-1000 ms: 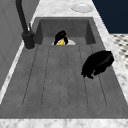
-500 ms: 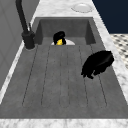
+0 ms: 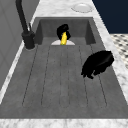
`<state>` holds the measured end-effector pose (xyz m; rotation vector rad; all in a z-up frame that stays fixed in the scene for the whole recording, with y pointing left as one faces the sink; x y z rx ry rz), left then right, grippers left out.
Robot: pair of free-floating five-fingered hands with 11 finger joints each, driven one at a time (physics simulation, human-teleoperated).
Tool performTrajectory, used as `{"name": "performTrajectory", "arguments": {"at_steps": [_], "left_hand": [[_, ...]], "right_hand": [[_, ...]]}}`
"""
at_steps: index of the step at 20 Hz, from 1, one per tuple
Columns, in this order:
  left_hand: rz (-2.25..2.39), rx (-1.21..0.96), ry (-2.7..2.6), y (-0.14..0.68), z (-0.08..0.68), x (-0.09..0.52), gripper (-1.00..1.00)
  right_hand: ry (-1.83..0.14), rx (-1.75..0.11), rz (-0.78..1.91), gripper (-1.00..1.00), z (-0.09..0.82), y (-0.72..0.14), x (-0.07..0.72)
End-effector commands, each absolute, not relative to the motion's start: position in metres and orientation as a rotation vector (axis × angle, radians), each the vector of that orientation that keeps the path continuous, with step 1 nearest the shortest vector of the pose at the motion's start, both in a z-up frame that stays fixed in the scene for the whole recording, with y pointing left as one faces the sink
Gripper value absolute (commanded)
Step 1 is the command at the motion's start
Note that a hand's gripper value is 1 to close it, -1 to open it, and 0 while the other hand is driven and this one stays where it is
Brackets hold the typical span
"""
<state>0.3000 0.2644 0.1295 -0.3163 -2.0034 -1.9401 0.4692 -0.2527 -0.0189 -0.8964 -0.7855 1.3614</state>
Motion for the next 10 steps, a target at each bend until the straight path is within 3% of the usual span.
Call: {"name": "performTrajectory", "arguments": {"at_steps": [1, 10], "left_hand": [[-1.940, -0.316, -2.003, 0.264, 0.130, 0.300, 0.00], [-1.940, -0.316, -2.003, 0.264, 0.130, 0.300, 0.00]], "right_hand": [[-0.809, -0.865, 1.342, 1.00, 0.010, -0.267, 0.465], [-0.808, -0.843, 1.329, 1.00, 0.072, -0.310, 0.437]]}}
